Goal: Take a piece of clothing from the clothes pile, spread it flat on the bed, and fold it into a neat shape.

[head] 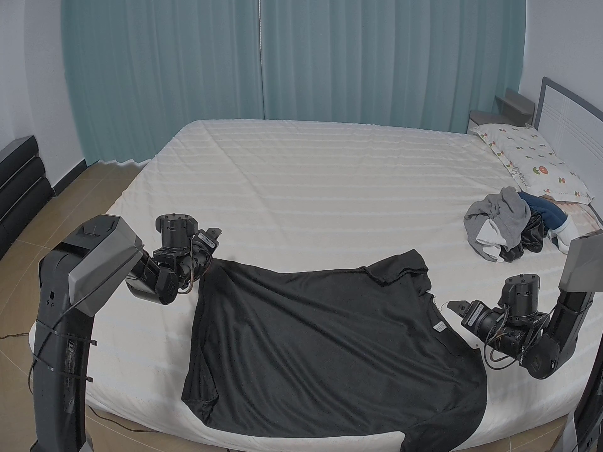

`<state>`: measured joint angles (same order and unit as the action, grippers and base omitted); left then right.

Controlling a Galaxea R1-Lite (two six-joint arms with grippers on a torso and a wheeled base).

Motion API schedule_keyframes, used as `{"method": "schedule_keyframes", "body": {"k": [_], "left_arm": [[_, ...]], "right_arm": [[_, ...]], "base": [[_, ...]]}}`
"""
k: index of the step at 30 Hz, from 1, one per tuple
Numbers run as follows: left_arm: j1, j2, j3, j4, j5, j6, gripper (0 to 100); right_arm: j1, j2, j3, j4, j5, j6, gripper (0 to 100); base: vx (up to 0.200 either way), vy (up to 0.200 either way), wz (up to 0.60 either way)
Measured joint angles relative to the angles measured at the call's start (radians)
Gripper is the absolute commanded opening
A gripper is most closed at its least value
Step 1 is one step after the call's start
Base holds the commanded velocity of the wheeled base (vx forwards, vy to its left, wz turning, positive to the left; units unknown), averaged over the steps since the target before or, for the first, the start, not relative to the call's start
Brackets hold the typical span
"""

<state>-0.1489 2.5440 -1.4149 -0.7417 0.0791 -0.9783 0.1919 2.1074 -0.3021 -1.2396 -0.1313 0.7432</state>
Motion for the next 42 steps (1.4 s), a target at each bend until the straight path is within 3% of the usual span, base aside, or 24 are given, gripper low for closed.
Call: {"method": "schedule_keyframes", "body": {"k": [5,11,19,29,42], "left_arm": [[0.025,-0.017,0.023,0.005,-0.003,-0.042,100],[0.040,-0.093,0.135,0.004,-0.067,-0.070,100],[0.043,-0.221,0.449,-0.074,-0.166,-0.101,100],[0.002,-0.331,0.766,-0.255,-0.197,-0.120,100],[-0.017,-0.332,0.833,-0.308,-0.200,-0.128,100]], "right_arm": [[0.003,-0.009,-0.013,0.000,0.002,0.029,100],[0.011,-0.016,-0.034,0.009,0.004,0.058,100],[0.019,-0.010,-0.109,0.063,0.016,0.067,100],[0.029,0.043,-0.335,0.276,0.053,0.075,100],[0.034,0.166,-0.643,0.450,0.092,0.082,100]], "base": [[0.000,0.000,0.00],[0.000,0.000,0.00],[-0.075,0.000,0.00],[0.000,0.000,0.00],[0.000,0.000,0.00]]}}
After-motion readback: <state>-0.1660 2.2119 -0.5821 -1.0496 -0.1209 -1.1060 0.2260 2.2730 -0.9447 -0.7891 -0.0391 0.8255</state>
